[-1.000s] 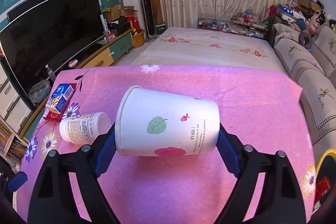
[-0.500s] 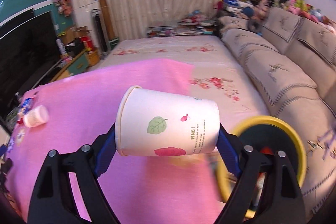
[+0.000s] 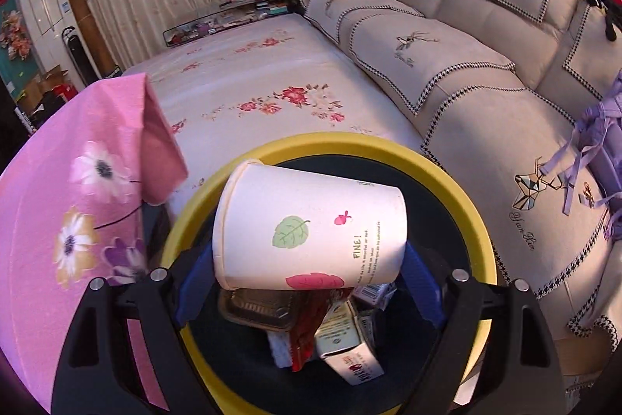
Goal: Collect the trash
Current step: 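Carry the paper cup over the bin and open the right gripper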
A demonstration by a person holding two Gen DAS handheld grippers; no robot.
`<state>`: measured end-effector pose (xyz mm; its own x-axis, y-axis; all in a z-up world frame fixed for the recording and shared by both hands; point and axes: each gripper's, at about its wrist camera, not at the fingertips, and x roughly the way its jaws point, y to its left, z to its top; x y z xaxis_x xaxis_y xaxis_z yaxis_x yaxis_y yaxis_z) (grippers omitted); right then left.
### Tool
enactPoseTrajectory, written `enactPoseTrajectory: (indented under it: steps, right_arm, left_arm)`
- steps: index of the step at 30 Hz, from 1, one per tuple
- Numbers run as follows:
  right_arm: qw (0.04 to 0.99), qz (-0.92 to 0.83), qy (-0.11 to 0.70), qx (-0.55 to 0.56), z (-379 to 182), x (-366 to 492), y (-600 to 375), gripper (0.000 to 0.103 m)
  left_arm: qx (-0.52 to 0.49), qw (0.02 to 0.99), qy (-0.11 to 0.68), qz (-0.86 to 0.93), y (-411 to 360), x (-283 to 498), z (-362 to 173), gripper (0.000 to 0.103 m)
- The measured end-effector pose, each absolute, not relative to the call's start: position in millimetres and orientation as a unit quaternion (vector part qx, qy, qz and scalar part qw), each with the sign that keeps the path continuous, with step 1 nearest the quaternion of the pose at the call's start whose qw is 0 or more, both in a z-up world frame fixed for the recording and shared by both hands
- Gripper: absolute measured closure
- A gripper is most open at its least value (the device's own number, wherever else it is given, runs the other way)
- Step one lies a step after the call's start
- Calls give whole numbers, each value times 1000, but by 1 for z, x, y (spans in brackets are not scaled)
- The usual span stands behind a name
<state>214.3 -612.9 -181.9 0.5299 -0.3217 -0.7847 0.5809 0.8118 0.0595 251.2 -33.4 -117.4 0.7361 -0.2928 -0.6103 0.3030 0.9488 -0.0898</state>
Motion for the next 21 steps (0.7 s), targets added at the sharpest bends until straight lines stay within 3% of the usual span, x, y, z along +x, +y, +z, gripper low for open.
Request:
enactPoseTrajectory:
  steps: [3,5,21]
  right_arm:
    - [854,-271,411,167,-186,214,-621,21]
    - [851,-275,413,175,-188,212,-628,16]
    - [880,-254,378,135,-151,197,-588,15]
  left_arm:
    - [10,927,334,-169,-38,251,-116,5]
    - [16,924,338,-179,-42,251,-113,5]
    - [83,912,331,-226,-41,310,-94,5]
